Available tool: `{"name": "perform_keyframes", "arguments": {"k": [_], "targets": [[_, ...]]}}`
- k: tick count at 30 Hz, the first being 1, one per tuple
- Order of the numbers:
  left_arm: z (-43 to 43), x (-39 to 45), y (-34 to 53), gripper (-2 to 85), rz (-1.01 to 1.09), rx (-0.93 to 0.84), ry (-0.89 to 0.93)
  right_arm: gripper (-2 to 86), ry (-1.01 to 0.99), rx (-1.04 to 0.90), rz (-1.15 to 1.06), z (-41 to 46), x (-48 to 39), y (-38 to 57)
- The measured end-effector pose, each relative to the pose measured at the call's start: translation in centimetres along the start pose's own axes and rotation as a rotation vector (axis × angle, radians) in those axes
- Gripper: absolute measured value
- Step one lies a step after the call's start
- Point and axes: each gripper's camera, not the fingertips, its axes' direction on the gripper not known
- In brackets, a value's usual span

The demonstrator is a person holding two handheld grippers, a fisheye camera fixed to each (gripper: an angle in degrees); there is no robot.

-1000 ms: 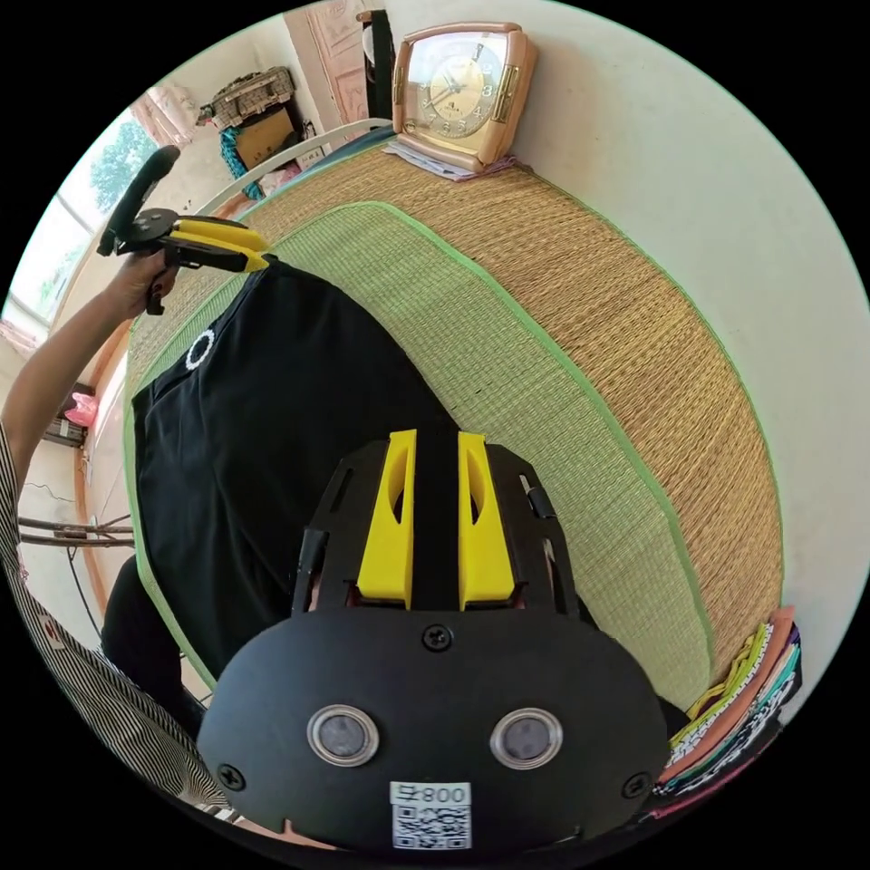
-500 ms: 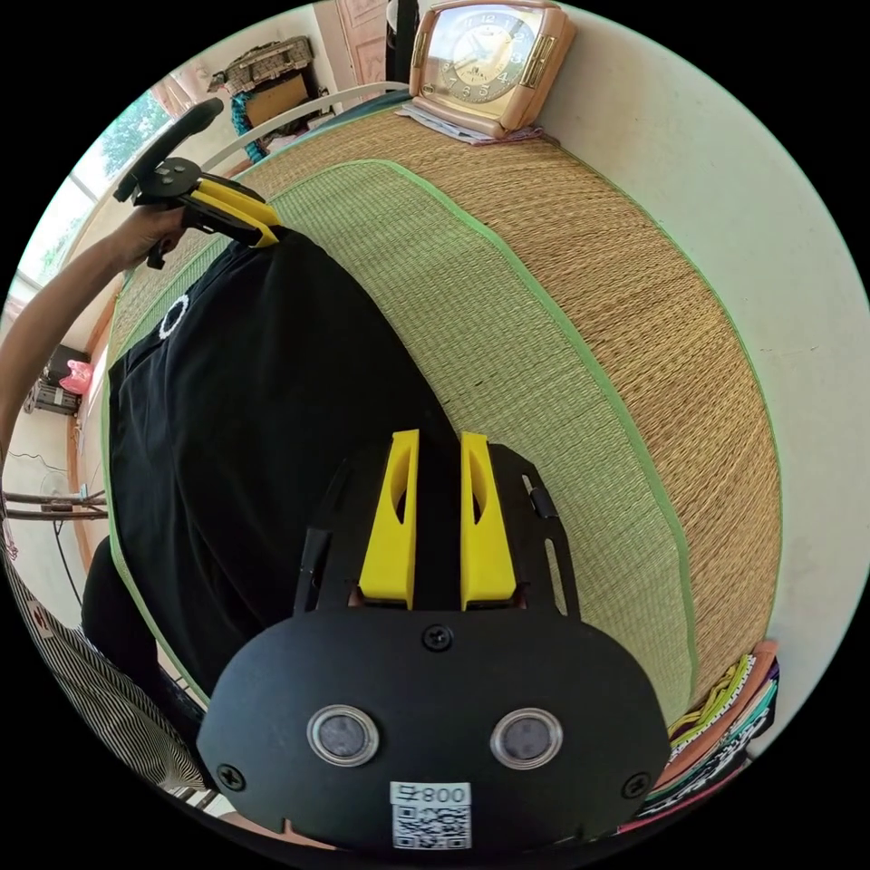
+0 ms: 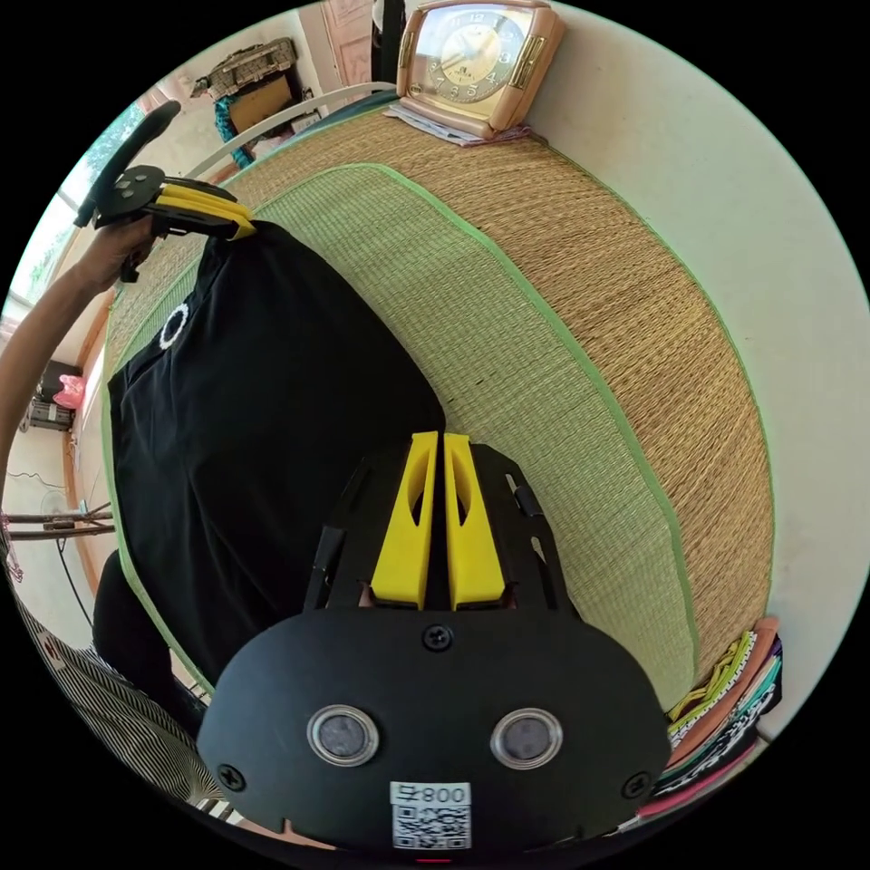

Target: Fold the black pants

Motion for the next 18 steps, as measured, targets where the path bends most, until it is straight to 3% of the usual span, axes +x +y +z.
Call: {"name": "perform_keyframes", "arguments": {"k": [18], "targets": [[-7.1,4.1,12.9,0.8,0.059,0.092,-0.014,0.7,-0.034,0.169,-0.053,-9.6,-11.9,9.7]]}}
